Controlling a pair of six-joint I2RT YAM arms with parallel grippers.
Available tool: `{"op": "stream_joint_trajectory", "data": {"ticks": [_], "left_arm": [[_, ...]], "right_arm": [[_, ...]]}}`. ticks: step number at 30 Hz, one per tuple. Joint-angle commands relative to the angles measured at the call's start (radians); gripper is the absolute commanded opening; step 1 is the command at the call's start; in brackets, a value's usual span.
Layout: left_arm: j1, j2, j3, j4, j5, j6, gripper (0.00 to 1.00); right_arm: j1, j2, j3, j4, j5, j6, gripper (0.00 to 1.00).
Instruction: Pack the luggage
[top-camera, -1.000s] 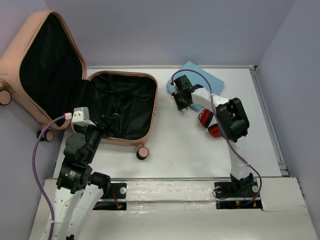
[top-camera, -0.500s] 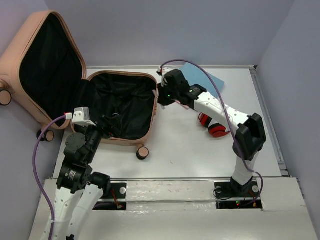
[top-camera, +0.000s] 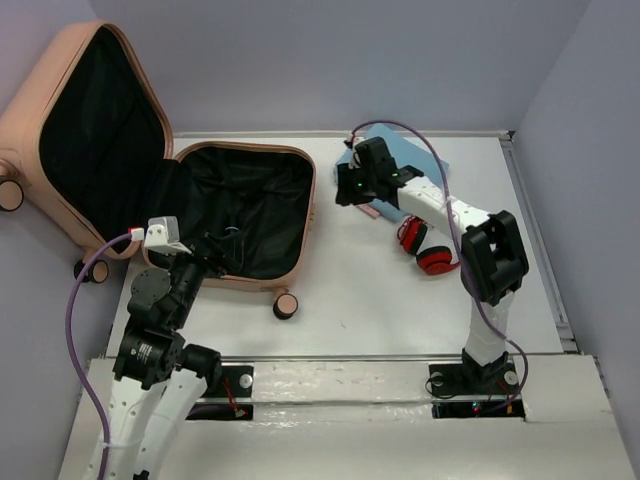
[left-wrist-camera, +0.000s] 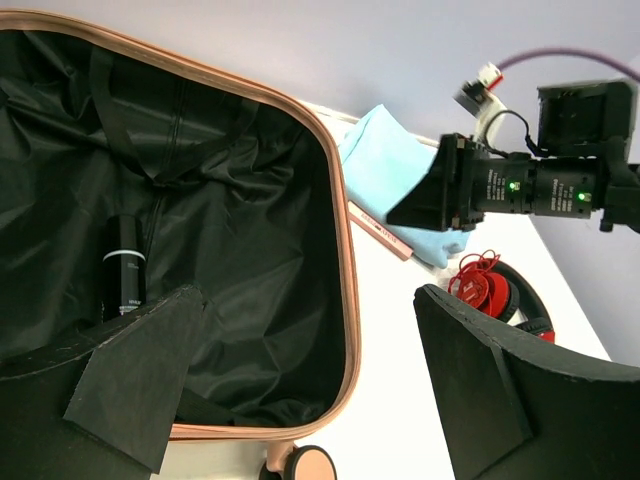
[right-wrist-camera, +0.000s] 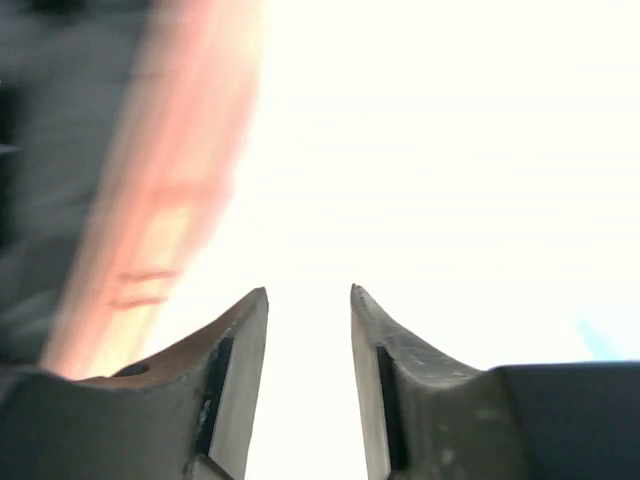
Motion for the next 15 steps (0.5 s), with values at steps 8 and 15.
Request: {"op": "stream_joint_trajectory", "data": {"ticks": [8, 15], "left_arm": [[-0.001, -0.006, -0.007, 0.044, 0.017, 0.015, 0.99], [-0.001, -0.002, -0.004, 0.044, 0.017, 0.016, 0.99]], "right_arm": [[-0.115, 0.150, 0.163, -0.146, 0.175, -0.210, 0.50], [-0.124, 0.252, 0.232, -0.188, 0.195, -0.240, 0.50]]}}
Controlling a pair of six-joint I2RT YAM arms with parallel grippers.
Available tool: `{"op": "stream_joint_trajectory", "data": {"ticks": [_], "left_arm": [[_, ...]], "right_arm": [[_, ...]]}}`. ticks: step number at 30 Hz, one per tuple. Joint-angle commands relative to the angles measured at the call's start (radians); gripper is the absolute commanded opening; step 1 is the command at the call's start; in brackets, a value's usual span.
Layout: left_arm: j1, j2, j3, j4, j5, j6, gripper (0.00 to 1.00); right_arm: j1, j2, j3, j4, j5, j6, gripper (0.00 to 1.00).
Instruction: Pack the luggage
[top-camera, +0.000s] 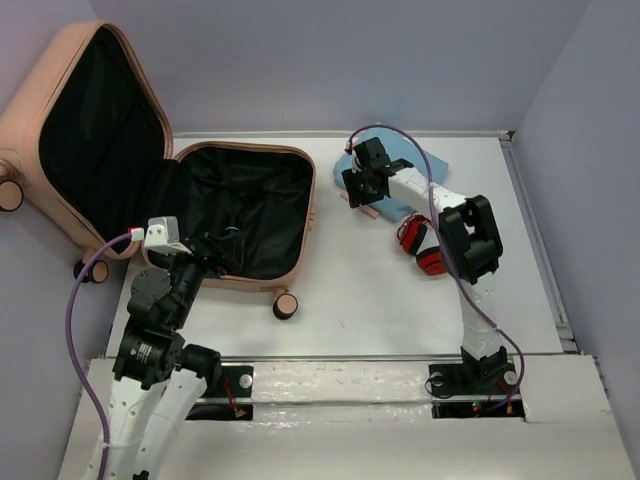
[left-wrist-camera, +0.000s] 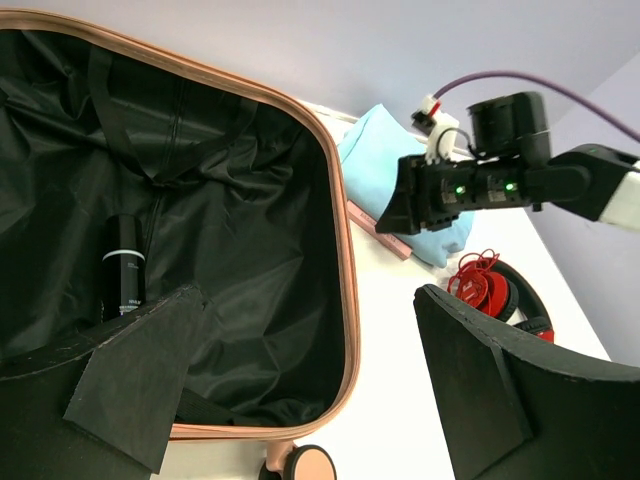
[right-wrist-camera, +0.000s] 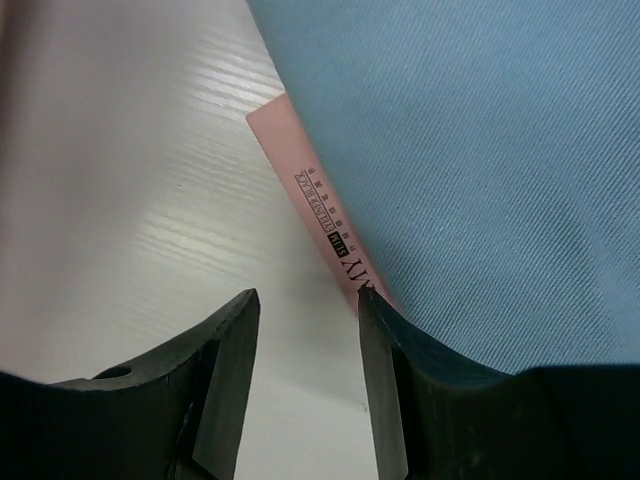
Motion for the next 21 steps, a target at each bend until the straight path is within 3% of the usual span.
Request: {"op": "stream_joint_trajectory", "data": {"ticks": [1, 15, 21], "left_arm": [[-0.001, 0.000, -0.005, 0.044, 0.014, 0.016, 0.99], [-0.001, 0.006, -0.006, 0.046, 0.014, 0.016, 0.99], [0.001, 0.005, -0.006, 0.046, 0.042, 0.016, 0.99]], "right_arm": [[0.000, 0.035, 0.072, -0.046, 0.055, -0.049, 0.50], [-0.009, 0.137, 0.072, -0.061, 0.106, -0.096, 0.64], [-0.009, 0.110, -0.003, -0.052, 0.011, -0.035, 0.56]]}}
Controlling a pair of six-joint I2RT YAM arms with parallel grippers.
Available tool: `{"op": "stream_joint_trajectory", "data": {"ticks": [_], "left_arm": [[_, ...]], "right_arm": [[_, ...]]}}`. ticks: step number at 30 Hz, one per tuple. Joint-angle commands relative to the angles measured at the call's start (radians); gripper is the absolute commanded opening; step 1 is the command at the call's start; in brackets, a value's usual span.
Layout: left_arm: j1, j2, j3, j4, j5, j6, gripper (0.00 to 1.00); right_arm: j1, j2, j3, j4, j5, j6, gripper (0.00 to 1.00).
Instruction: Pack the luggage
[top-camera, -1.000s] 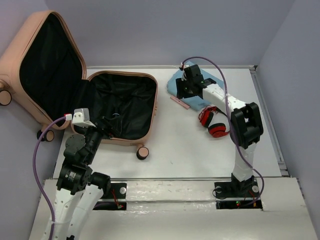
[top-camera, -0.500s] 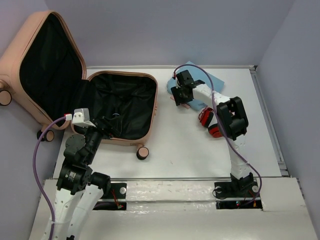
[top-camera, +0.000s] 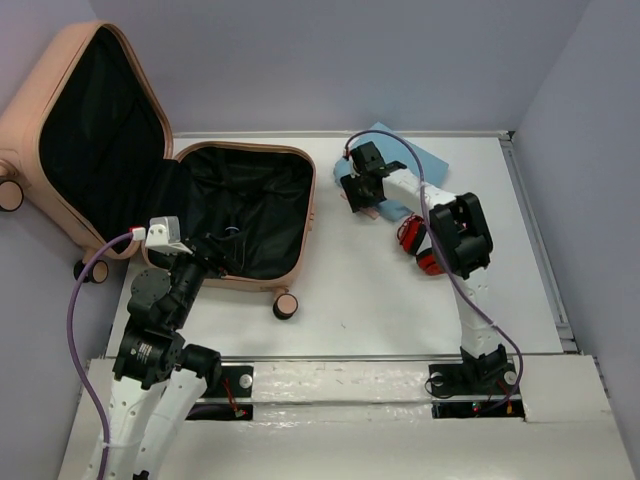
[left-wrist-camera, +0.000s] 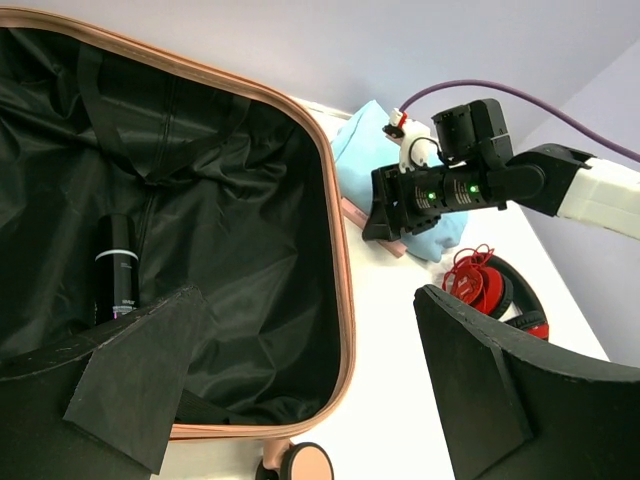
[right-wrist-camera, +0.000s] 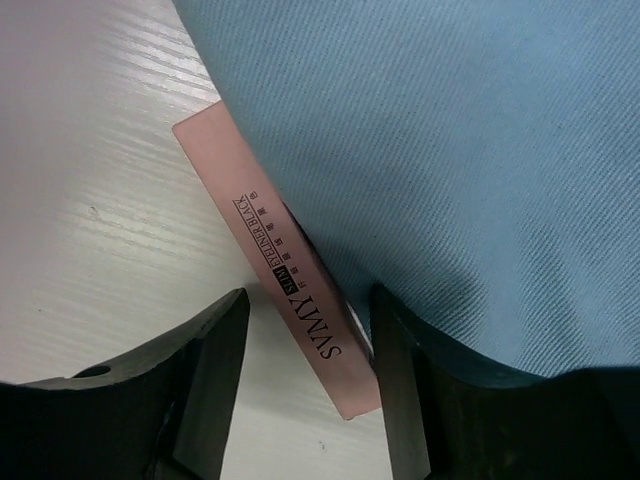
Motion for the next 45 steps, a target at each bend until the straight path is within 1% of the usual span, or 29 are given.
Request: {"op": "stream_joint_trajectory", "data": {"ticks": [1, 2, 5, 9, 11, 16, 17, 18, 19, 20, 23, 25, 26, 29, 30, 32, 35, 36, 37, 38, 39, 40, 41, 42, 44, 45], "left_arm": [[-0.001, 0.004, -0.006, 0.045, 0.024, 0.016, 0.99], [0.001, 0.005, -0.005, 0.045, 0.022, 0.016, 0.99], [0.001, 0.004, -0.008, 0.048, 0.027, 0.015, 0.99], [0.001, 0.001, -0.008, 0.050, 0.027, 0.015, 0.99], [0.001, -0.001, -0.008, 0.047, 0.028, 0.015, 0.99], [0.001, -0.005, -0.008, 0.047, 0.028, 0.015, 0.99], [0.001, -0.005, -0.006, 0.048, 0.028, 0.015, 0.99], [0.001, -0.005, -0.006, 0.048, 0.027, 0.015, 0.99], [0.001, -0.005, -0.006, 0.047, 0.025, 0.015, 0.99], [0.001, -0.005, -0.009, 0.047, 0.027, 0.015, 0.99], [-0.001, -0.005, -0.009, 0.051, 0.033, 0.015, 0.99], [-0.001, -0.005, -0.009, 0.053, 0.042, 0.016, 0.99], [-0.001, -0.008, -0.012, 0.055, 0.047, 0.015, 0.99], [-0.002, -0.013, -0.012, 0.058, 0.051, 0.013, 0.99], [-0.002, -0.013, -0.012, 0.059, 0.051, 0.013, 0.99], [-0.002, -0.013, -0.014, 0.058, 0.048, 0.012, 0.99], [-0.002, -0.013, -0.012, 0.053, 0.044, 0.008, 0.99], [-0.001, -0.011, -0.014, 0.053, 0.044, 0.008, 0.99], [-0.001, -0.011, -0.014, 0.053, 0.042, 0.008, 0.99], [-0.001, -0.010, -0.012, 0.052, 0.042, 0.008, 0.99], [-0.001, -0.010, -0.014, 0.052, 0.040, 0.008, 0.99], [-0.001, -0.010, -0.014, 0.050, 0.040, 0.010, 0.99], [-0.002, -0.011, -0.012, 0.050, 0.043, 0.008, 0.99], [-0.002, -0.013, -0.014, 0.052, 0.045, 0.010, 0.99], [-0.002, -0.021, -0.017, 0.056, 0.056, 0.011, 0.99], [-0.005, -0.024, -0.019, 0.059, 0.066, 0.010, 0.99]], "right_arm": [[-0.006, -0.019, -0.090, -0.007, -0.065, 0.053, 0.54], [0.006, -0.065, -0.141, 0.007, -0.071, 0.064, 0.53], [0.038, -0.152, -0.226, 0.045, -0.071, 0.096, 0.52], [0.080, -0.209, -0.277, 0.059, -0.045, 0.115, 0.52], [0.080, -0.208, -0.280, 0.057, -0.045, 0.121, 0.51], [0.080, -0.137, -0.240, 0.068, -0.014, 0.130, 0.50], [0.080, -0.122, -0.229, 0.068, -0.004, 0.133, 0.45], [0.080, -0.101, -0.211, 0.068, 0.009, 0.139, 0.35], [0.080, -0.097, -0.211, 0.070, 0.018, 0.147, 0.23], [0.080, -0.107, -0.220, 0.096, 0.029, 0.155, 0.08], [0.089, -0.215, -0.297, 0.142, 0.045, 0.164, 0.07], [0.126, -0.301, -0.332, 0.154, 0.062, 0.165, 0.07], [0.138, -0.390, -0.358, 0.157, 0.046, 0.169, 0.07], [0.185, -0.513, -0.348, 0.153, 0.006, 0.187, 0.07], [0.196, -0.513, -0.347, 0.148, -0.013, 0.196, 0.07], [0.231, -0.535, -0.250, 0.145, -0.088, 0.237, 0.07], [0.296, -0.484, -0.145, 0.143, -0.114, 0.257, 0.07], [0.311, -0.429, -0.065, 0.140, -0.123, 0.277, 0.07], [0.323, -0.397, -0.020, 0.134, -0.143, 0.287, 0.11], [0.336, -0.365, 0.023, 0.111, -0.160, 0.296, 0.42], [0.336, -0.335, 0.063, 0.088, -0.171, 0.316, 0.57], [0.336, -0.306, 0.108, 0.065, -0.157, 0.323, 0.75], [0.336, -0.314, 0.101, 0.065, -0.131, 0.323, 0.81], [0.336, -0.330, 0.078, 0.064, -0.049, 0.322, 0.84], [0.284, -0.430, -0.054, 0.067, -0.014, 0.352, 0.84], [0.217, -0.476, -0.120, 0.089, 0.008, 0.401, 0.83]]}}
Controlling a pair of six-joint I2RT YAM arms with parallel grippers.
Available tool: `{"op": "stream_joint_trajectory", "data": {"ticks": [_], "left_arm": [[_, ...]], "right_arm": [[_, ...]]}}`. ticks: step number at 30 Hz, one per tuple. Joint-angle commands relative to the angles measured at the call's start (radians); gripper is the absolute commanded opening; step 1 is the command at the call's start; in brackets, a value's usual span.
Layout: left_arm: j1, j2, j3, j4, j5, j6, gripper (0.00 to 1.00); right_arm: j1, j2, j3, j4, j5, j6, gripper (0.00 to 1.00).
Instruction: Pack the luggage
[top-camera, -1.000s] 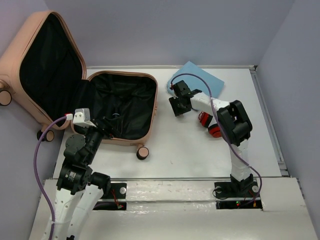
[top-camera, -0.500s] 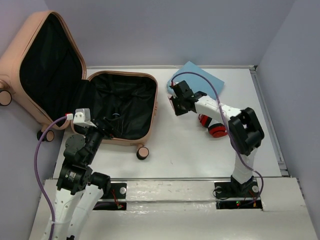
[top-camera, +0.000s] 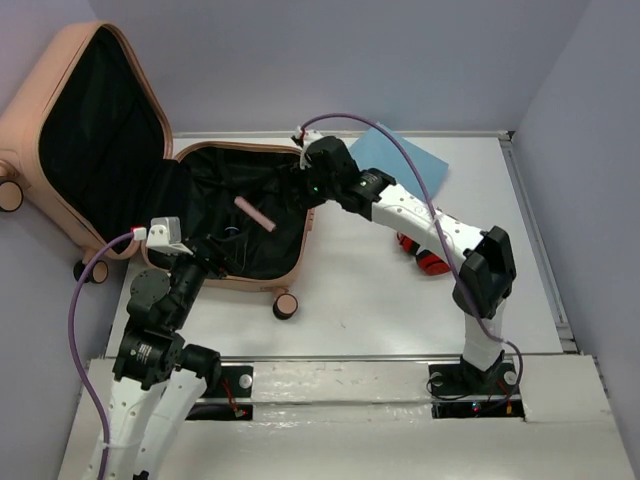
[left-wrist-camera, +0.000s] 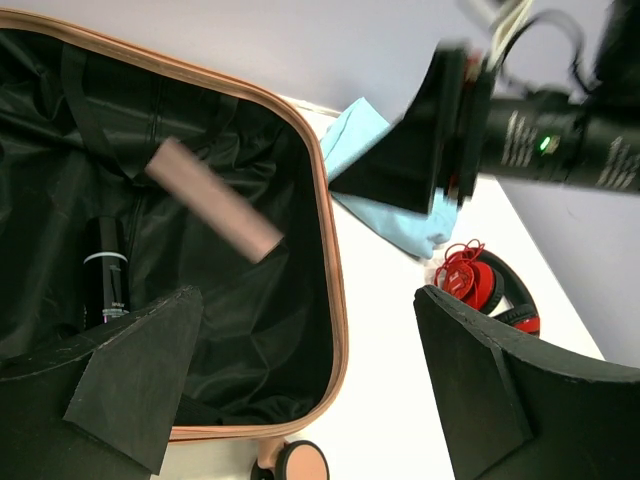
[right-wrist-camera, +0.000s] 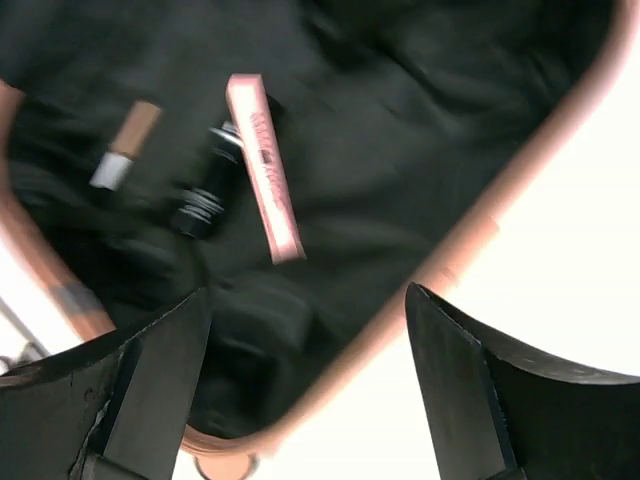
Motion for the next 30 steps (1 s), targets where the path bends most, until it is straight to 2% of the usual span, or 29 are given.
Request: {"op": "stream_joint_trajectory", "data": {"ticks": [1, 2, 3, 4, 5, 6, 7, 10, 11, 13, 15, 18, 23, 25, 26, 28, 29, 30], "left_arm": [[-0.005, -0.025, -0.016, 0.053, 0.041, 0.011, 0.99], [-0.011, -0.035, -0.016, 0.056, 0.044, 0.010, 0.99], [-0.014, -0.042, -0.019, 0.058, 0.044, 0.008, 0.99], [-0.024, -0.048, -0.021, 0.061, 0.047, 0.007, 0.99], [-0.030, -0.058, -0.021, 0.061, 0.050, 0.007, 0.99], [-0.034, -0.065, -0.021, 0.059, 0.050, 0.008, 0.99], [-0.047, -0.075, -0.021, 0.058, 0.049, 0.008, 0.99], [-0.068, -0.091, -0.018, 0.053, 0.035, 0.008, 0.99], [-0.082, -0.094, -0.018, 0.053, 0.032, 0.008, 0.99], [-0.093, -0.100, -0.016, 0.050, 0.029, 0.010, 0.99], [-0.105, -0.109, -0.016, 0.048, 0.024, 0.010, 0.99], [-0.108, -0.120, -0.015, 0.045, 0.018, 0.008, 0.99], [-0.108, -0.125, -0.016, 0.044, 0.013, 0.008, 0.99], [-0.108, -0.123, -0.015, 0.044, 0.015, 0.010, 0.99], [-0.110, -0.121, -0.015, 0.045, 0.016, 0.010, 0.99], [-0.110, -0.118, -0.015, 0.044, 0.018, 0.011, 0.99], [-0.110, -0.117, -0.015, 0.045, 0.016, 0.011, 0.99], [-0.110, -0.115, -0.015, 0.045, 0.016, 0.011, 0.99]], "right_arm": [[-0.167, -0.176, -0.210, -0.023, 0.133, 0.132, 0.83], [-0.210, -0.230, -0.364, -0.014, 0.165, 0.164, 0.80], [-0.256, -0.341, -0.444, -0.006, 0.235, 0.230, 0.79], [-0.354, -0.397, -0.520, -0.008, 0.274, 0.261, 0.78], [-0.405, -0.504, -0.663, -0.008, 0.303, 0.286, 0.76], [-0.455, -0.553, -0.727, -0.008, 0.326, 0.321, 0.75], [-0.562, -0.595, -0.782, -0.006, 0.342, 0.332, 0.73], [-0.692, -0.705, -0.923, -0.014, 0.360, 0.346, 0.73], [-0.745, -0.719, -0.950, -0.017, 0.377, 0.350, 0.76], [-0.802, -0.729, -0.999, -0.016, 0.395, 0.341, 0.76], [-0.862, -0.701, -1.004, -0.008, 0.351, 0.311, 0.76], [-0.862, -0.597, -0.982, 0.000, 0.230, 0.283, 0.76], [-0.862, -0.450, -0.981, 0.037, 0.215, 0.283, 0.70], [-0.862, -0.393, -0.981, 0.064, 0.199, 0.278, 0.63], [-0.862, -0.379, -0.981, 0.076, 0.181, 0.278, 0.54], [-0.862, -0.354, -0.977, 0.092, 0.178, 0.281, 0.31], [-0.862, -0.359, -0.979, 0.095, 0.178, 0.281, 0.11], [-0.862, -0.370, -0.984, 0.098, 0.176, 0.281, 0.07]]}}
